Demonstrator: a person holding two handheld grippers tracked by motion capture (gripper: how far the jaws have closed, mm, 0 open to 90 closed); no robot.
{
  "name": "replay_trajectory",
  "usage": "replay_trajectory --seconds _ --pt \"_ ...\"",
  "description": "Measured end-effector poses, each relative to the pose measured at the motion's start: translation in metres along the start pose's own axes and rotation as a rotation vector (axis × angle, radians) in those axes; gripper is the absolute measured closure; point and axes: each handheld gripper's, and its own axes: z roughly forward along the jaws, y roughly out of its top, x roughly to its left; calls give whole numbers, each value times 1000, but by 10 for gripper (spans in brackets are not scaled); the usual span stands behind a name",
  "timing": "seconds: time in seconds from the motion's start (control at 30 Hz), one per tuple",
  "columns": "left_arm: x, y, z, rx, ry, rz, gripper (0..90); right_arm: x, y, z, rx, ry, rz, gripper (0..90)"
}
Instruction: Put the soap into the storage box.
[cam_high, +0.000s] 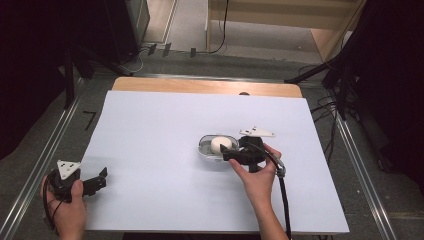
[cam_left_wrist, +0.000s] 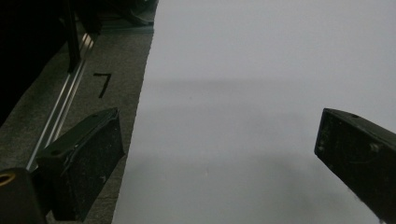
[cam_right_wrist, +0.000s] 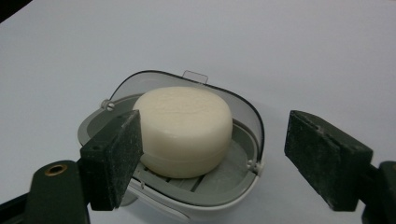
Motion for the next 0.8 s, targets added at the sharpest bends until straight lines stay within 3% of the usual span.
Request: replay_trajectory --seconds 0.8 --pt "-1 0 0 -6 6 0 20 -51 -18 -32 -48 -51 60 147"
